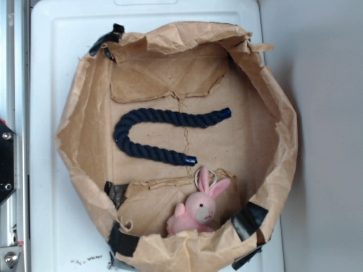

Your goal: Grab the blue rope.

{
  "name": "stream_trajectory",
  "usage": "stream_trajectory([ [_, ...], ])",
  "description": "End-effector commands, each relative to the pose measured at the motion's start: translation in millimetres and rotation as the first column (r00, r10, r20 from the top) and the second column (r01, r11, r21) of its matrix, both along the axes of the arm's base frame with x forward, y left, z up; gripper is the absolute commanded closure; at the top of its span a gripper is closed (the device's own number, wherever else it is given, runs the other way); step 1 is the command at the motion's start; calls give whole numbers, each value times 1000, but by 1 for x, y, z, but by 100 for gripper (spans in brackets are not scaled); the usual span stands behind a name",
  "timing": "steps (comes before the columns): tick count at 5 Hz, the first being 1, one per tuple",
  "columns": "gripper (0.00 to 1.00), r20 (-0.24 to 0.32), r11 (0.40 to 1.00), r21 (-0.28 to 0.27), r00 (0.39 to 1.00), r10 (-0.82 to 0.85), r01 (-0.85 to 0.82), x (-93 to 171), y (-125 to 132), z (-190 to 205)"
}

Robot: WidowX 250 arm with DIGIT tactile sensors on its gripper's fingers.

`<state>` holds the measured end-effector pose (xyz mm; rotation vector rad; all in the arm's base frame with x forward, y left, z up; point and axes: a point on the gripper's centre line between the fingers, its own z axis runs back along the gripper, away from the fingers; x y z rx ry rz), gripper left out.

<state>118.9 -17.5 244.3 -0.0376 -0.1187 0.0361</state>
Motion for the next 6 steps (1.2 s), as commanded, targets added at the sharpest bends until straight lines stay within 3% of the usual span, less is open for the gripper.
stream_trajectory([
  [1, 0, 0, 1000, 0, 1000, 0, 0, 0, 0, 0],
  [2, 0, 0, 994, -1, 994, 109, -109, 38, 18, -5],
  [4, 0, -19, 977, 24, 977, 212, -212, 84, 34, -24],
  [6, 0, -60, 998, 32, 996, 65, -63, 107, 14, -49],
])
